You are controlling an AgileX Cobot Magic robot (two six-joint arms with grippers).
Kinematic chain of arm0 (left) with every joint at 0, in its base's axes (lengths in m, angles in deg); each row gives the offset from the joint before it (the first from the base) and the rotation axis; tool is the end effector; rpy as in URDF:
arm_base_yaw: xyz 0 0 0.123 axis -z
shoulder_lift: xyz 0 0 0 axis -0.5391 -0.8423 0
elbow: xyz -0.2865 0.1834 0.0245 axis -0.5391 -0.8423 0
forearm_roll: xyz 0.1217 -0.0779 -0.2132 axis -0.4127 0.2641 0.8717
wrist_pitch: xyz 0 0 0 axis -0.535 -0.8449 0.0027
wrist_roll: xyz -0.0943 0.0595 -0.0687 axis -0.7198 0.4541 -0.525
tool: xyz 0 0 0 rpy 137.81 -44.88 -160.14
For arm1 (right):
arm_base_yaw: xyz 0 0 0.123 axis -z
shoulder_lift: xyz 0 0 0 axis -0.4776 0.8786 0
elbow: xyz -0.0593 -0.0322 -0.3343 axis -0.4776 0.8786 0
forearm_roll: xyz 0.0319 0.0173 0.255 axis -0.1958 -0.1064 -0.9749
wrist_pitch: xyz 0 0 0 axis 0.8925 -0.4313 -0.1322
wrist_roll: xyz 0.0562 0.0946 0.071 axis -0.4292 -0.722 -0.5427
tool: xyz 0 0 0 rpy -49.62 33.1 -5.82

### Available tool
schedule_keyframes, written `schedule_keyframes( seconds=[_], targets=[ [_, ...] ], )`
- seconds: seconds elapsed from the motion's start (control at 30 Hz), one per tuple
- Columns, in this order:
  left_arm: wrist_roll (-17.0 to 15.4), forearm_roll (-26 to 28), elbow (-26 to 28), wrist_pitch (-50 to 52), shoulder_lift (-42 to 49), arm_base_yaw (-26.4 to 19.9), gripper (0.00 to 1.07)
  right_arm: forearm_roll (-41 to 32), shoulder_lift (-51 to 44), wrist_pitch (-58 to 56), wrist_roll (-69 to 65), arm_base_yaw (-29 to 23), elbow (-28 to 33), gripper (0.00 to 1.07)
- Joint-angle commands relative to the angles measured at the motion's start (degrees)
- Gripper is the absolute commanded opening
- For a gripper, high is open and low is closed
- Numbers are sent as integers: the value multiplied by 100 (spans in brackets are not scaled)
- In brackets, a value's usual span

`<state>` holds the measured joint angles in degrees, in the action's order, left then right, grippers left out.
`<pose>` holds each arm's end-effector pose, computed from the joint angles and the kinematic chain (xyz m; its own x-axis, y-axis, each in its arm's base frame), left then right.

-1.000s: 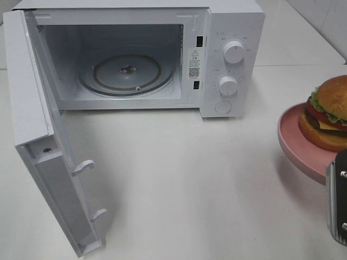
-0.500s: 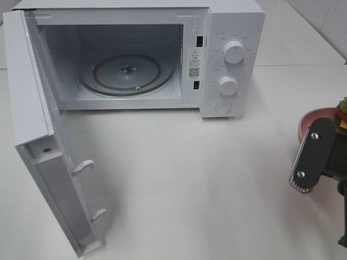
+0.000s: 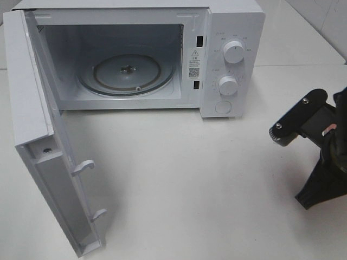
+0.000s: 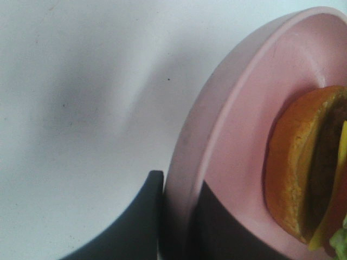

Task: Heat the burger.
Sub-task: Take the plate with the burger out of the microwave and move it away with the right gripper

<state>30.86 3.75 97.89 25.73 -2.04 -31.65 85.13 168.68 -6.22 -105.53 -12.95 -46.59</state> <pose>-0.0251 -0.0078 0.2663 -0.4539 -0.0834 -0.8871 0.0316 0.9935 -0.1096 0.2054 0.0772 0.1931 -0.8362 -0.5108 -0.1997 -0.3270 0.7567 -0.5661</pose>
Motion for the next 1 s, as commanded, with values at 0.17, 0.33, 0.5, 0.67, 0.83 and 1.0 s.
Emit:
schedule_keyframes(
  seconds=[0.17, 0.33, 0.5, 0.67, 0.83, 1.0],
  targets=[
    [23, 11, -17, 69, 97, 0, 98, 407, 602, -579, -751, 17, -372, 1],
    [23, 11, -17, 69, 97, 0, 98, 584, 1008, -556, -1558, 17, -372, 2],
    [23, 11, -17, 69, 97, 0, 98, 762, 1220, -504, -2000, 17, -372, 3],
    [23, 11, -17, 69, 97, 0, 98, 928, 1473, -304, -2303, 17, -344, 4],
    [23, 11, -17, 69, 97, 0, 98, 974, 1782, 0, -2510, 120, -344, 5],
    [23, 11, -17, 69, 97, 0, 98, 974, 2108, 321, -2544, 384, -344, 6]
  ],
)
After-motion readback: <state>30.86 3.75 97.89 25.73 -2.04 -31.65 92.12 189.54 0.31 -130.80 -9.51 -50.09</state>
